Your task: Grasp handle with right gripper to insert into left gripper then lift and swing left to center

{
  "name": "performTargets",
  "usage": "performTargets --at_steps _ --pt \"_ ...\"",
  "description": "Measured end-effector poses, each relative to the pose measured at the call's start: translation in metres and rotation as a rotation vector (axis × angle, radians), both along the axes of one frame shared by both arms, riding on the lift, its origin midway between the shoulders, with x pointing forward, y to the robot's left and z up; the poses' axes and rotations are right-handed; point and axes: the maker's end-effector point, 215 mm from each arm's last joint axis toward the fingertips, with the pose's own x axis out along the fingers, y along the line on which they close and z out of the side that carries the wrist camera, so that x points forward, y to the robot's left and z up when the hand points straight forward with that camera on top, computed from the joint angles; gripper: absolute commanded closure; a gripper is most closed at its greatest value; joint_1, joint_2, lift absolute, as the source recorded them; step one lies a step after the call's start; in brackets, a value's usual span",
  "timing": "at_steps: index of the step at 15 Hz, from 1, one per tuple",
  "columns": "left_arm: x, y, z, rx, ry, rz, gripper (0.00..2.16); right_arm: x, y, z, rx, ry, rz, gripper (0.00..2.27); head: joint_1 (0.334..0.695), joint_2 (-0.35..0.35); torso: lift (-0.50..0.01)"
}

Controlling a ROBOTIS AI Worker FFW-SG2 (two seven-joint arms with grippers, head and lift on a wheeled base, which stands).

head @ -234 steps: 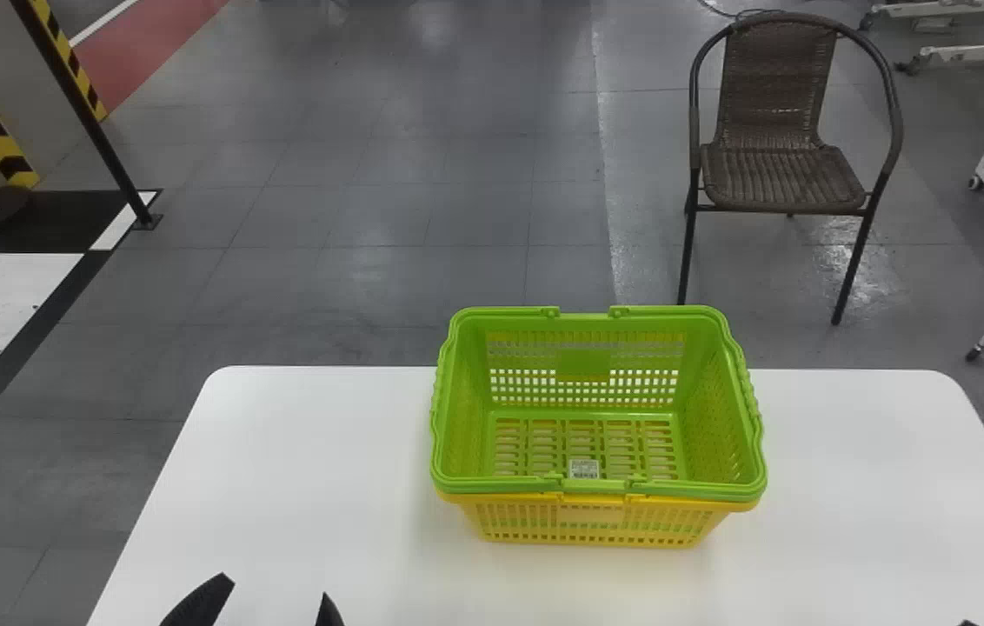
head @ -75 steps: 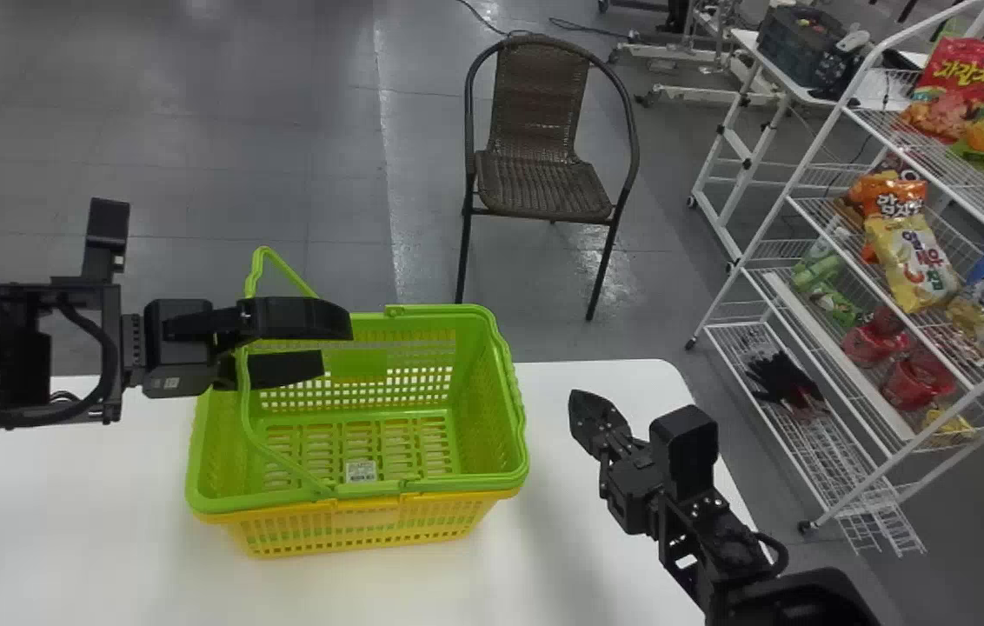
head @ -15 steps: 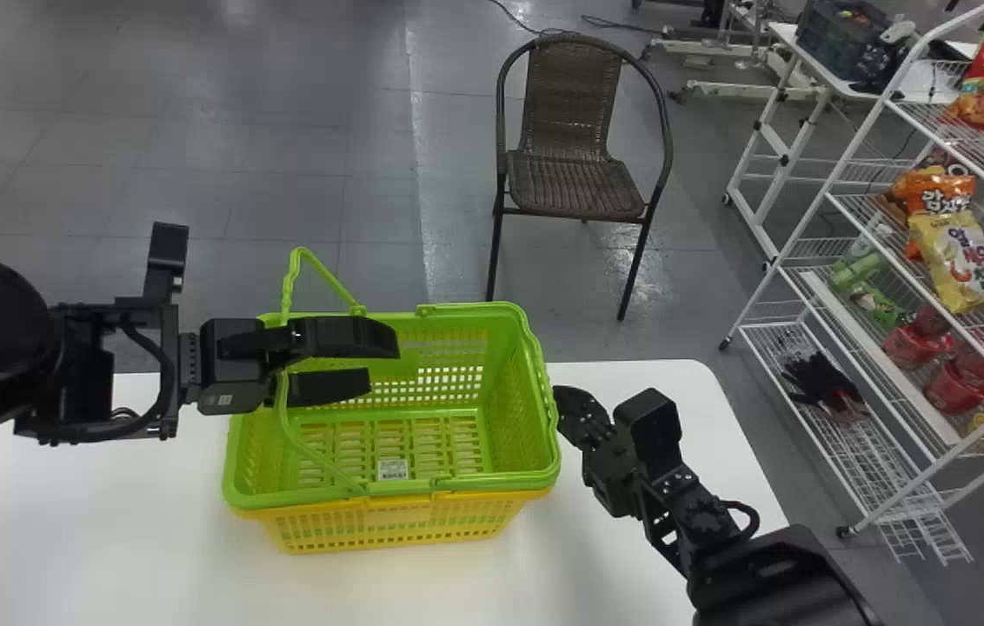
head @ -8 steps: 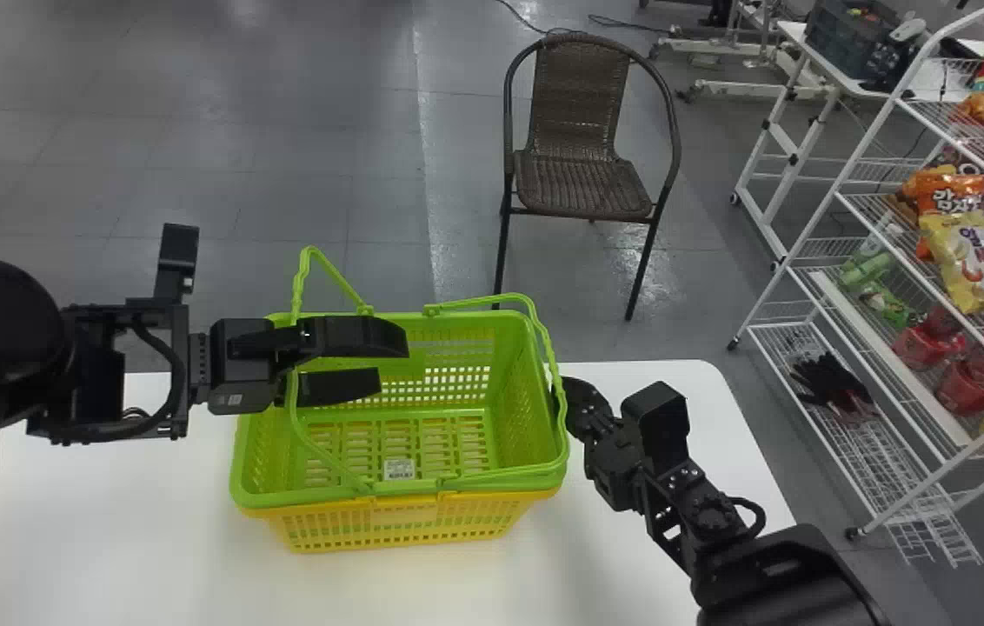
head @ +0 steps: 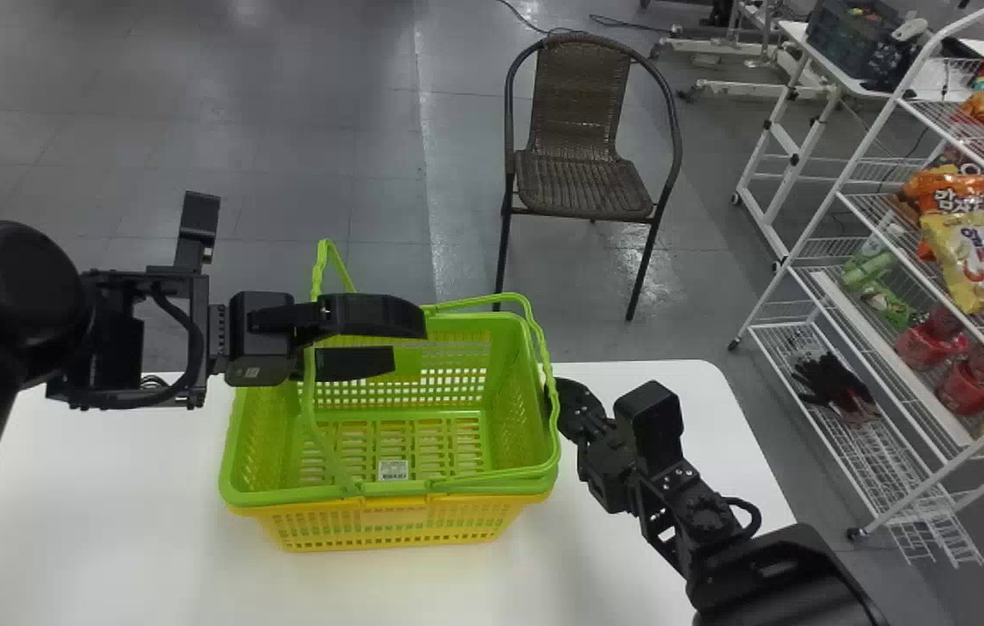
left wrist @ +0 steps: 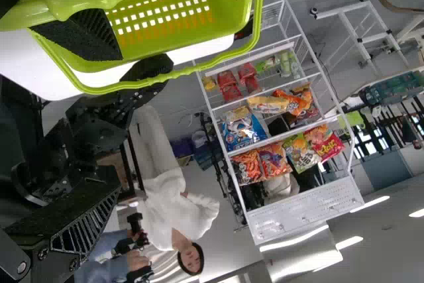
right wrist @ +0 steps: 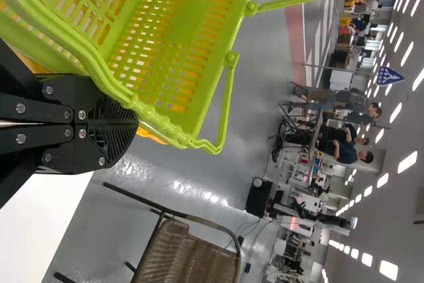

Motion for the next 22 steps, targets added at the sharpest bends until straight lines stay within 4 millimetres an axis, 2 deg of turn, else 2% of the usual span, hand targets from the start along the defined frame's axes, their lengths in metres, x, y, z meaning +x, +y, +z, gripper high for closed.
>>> performTargets --at_steps 11,22 --pt "0.023 -0.005 0.005 0.021 -0.039 0.016 0.13 0.001 0.021 0.011 0.008 -0.003 0.023 2.26 0.695 -0.152 0.000" --pt "0.030 -0.003 0.017 0.005 -0.055 0.020 0.13 0.007 0.051 0.020 0.026 -0.013 0.048 2.26 0.695 -0.119 0.000"
